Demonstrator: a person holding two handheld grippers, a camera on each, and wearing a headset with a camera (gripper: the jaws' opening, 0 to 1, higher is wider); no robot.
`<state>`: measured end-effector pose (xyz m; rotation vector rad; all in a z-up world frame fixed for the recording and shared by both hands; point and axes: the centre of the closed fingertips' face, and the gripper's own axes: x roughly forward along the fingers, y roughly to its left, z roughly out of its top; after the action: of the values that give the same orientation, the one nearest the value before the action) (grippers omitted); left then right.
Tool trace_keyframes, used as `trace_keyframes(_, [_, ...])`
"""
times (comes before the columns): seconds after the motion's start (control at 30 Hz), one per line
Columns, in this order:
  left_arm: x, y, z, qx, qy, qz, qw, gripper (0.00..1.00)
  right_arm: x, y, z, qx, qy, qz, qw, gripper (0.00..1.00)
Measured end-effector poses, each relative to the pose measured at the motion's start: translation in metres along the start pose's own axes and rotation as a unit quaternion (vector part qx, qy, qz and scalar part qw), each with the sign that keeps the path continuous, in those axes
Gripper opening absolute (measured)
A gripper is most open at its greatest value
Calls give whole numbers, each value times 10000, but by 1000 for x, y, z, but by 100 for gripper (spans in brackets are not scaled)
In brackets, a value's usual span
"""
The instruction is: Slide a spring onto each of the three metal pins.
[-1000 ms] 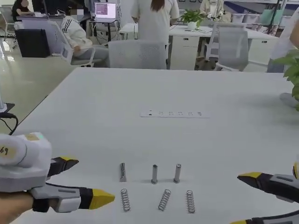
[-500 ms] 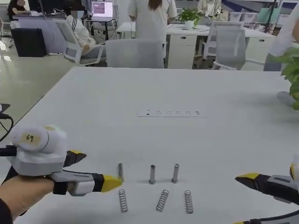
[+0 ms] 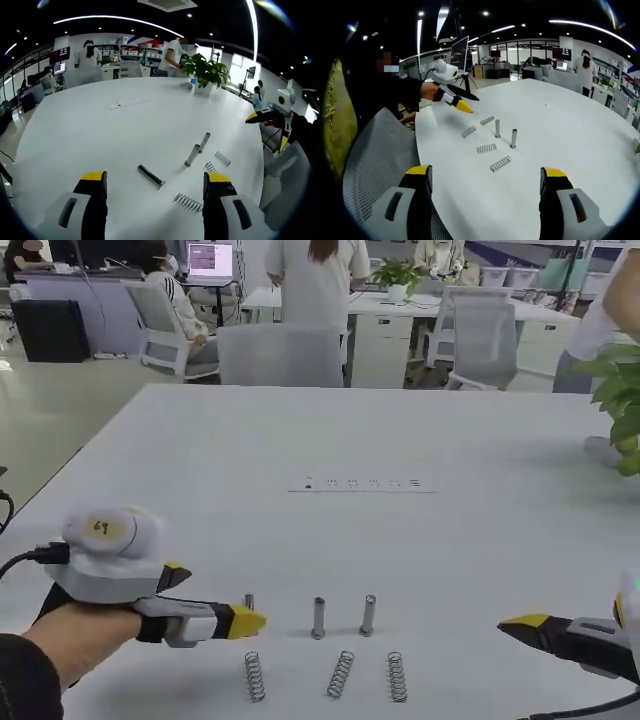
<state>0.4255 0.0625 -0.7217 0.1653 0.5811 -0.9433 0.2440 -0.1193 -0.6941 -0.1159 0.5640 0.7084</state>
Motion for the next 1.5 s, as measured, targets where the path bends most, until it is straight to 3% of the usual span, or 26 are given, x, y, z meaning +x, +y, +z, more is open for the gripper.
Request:
trace_keyframes(0.73, [34,19,-11,13,765,374,9964,53,3,-1,-6,69,56,33,10000,87])
trace_keyframes(1.1, [50,18,-12,36,967,453,9943,45,4,-1,-7,74,87,47,9999,87])
trace_keyframes(1.5, [58,17,-22,7,1180,578,9913,34,3,-2,-11,113,108,29,9999,86])
